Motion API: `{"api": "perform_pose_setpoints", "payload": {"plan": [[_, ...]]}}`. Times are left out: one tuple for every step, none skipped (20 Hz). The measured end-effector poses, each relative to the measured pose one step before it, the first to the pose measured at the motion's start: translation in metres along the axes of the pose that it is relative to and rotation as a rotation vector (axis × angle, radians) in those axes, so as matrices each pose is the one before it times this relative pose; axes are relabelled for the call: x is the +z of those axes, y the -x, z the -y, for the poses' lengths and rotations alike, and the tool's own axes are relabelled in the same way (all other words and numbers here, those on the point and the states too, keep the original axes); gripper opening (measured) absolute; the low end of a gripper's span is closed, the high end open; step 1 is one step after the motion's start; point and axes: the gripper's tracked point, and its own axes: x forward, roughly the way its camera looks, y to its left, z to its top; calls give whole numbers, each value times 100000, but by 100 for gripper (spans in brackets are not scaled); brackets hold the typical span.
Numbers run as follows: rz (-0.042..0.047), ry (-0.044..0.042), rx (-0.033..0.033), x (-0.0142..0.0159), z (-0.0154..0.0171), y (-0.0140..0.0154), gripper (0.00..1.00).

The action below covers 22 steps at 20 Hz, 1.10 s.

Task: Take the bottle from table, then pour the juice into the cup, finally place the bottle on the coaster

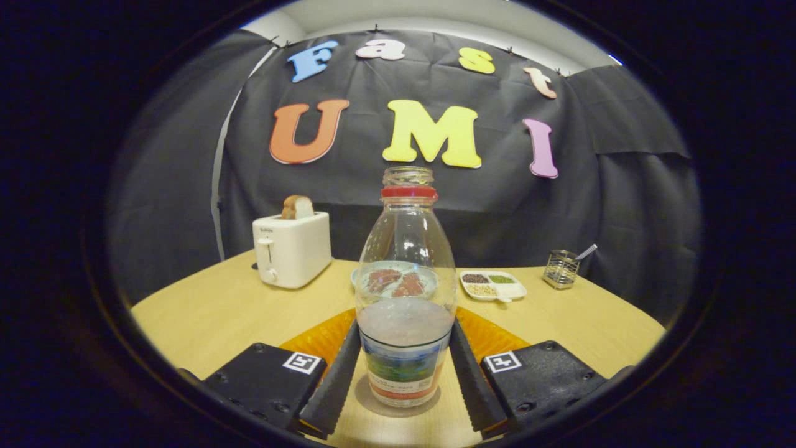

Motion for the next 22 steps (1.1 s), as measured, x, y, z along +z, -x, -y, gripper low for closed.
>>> {"api": "perform_pose_setpoints", "payload": {"plan": [[-465, 1014, 239, -444, -113, -236, 81], [523, 438, -12, -176, -152, -143, 81], [2066, -340, -545, 176, 168, 23, 81], [559, -945, -713, -2, 38, 80, 81], [516, -1165, -333, -213, 164, -39, 81], [397, -1262, -90, 43, 126, 109, 82], [-547, -1193, 389, -155, -20, -97, 82], [-1390, -1172, 342, -344, 57, 18, 82], [-1118, -939, 879, -223, -50, 144, 83], [732, -1572, 764, 150, 5, 167, 84], [1622, -2325, 631, 438, 157, 352, 87], [1539, -2254, 630, 364, 57, 152, 93], [318, -1948, 1179, -8, -160, 52, 100], [94, -879, 637, 152, -63, 160, 100], [128, -82, 55, 246, 144, 221, 100], [-78, 424, -110, 389, 81, 339, 100], [-279, 558, 253, 433, 32, 390, 100], [42, 1216, -77, 653, -70, 510, 100], [644, 727, -669, 882, 175, 683, 100], [914, 458, 131, 1092, -90, 775, 100], [694, 318, 160, 1021, -195, 717, 100], [908, 351, 109, 1134, -133, 893, 100]]}}
